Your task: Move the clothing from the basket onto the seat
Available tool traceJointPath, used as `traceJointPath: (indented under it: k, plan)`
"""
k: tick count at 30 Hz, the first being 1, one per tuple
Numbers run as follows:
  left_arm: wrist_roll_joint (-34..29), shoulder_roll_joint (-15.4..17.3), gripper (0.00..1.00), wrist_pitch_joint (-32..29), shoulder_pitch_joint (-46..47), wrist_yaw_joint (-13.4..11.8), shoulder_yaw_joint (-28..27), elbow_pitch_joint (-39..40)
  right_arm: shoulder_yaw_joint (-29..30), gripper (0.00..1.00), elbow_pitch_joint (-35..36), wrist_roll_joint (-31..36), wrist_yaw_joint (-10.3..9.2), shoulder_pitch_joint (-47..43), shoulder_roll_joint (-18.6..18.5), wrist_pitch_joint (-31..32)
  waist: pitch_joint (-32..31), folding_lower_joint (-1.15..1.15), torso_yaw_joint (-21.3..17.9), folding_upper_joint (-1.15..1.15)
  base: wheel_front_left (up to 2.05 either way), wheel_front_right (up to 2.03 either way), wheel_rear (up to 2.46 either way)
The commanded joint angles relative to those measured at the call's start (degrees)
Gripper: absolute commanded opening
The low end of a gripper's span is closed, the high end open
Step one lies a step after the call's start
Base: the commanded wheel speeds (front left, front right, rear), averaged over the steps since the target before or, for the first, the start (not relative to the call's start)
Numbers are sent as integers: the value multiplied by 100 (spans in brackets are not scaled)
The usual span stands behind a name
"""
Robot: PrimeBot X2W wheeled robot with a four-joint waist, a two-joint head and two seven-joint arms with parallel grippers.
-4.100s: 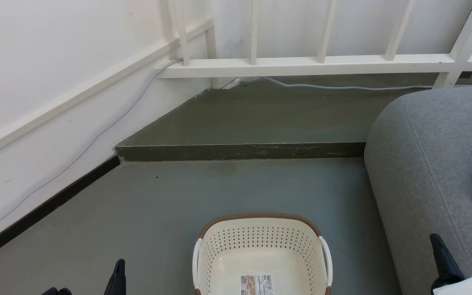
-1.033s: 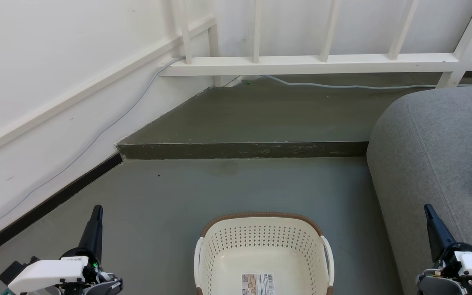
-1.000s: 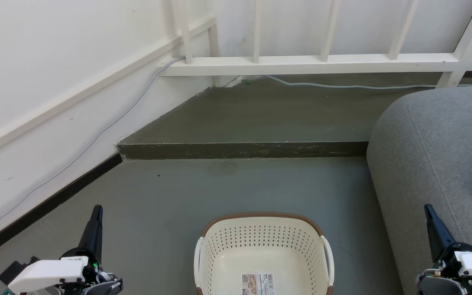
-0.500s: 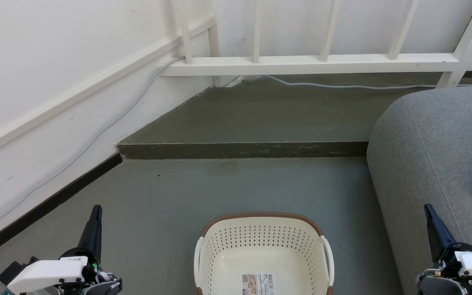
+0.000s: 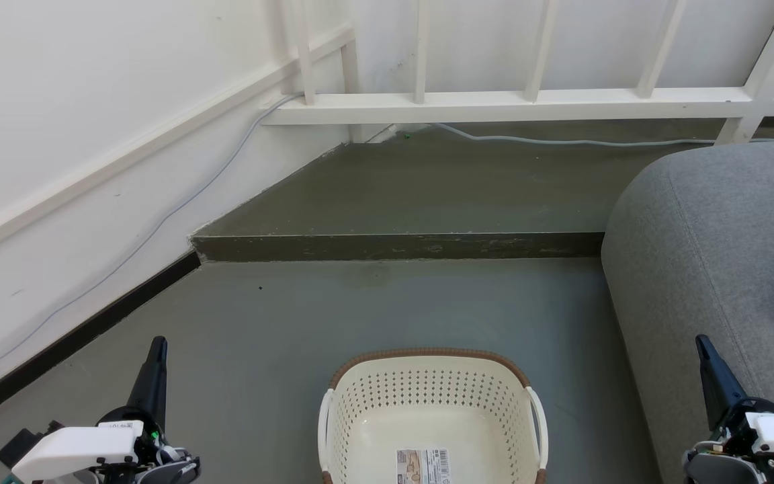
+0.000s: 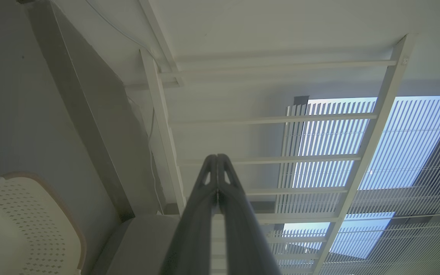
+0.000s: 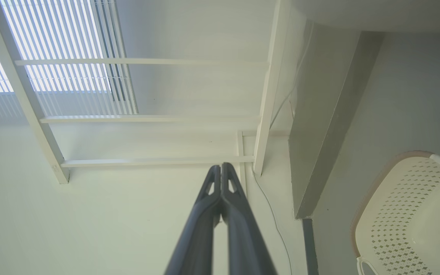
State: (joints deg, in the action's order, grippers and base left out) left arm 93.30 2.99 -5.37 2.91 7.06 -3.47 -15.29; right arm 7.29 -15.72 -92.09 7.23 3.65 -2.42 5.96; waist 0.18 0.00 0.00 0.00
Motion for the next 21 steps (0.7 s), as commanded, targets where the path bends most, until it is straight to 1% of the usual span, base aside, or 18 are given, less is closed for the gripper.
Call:
traceJointPath:
  k: [1,21]
  plan:
    - [-25,67,0,-26,318,43,-198,129,-93,0,170,-20,25,252,-61,40,0,0,0,0,0,0,0]
    - [-48,48,0,-48,321,43,-226,128,-87,0,170,-15,25,252,-57,45,0,0,0,0,0,0,0]
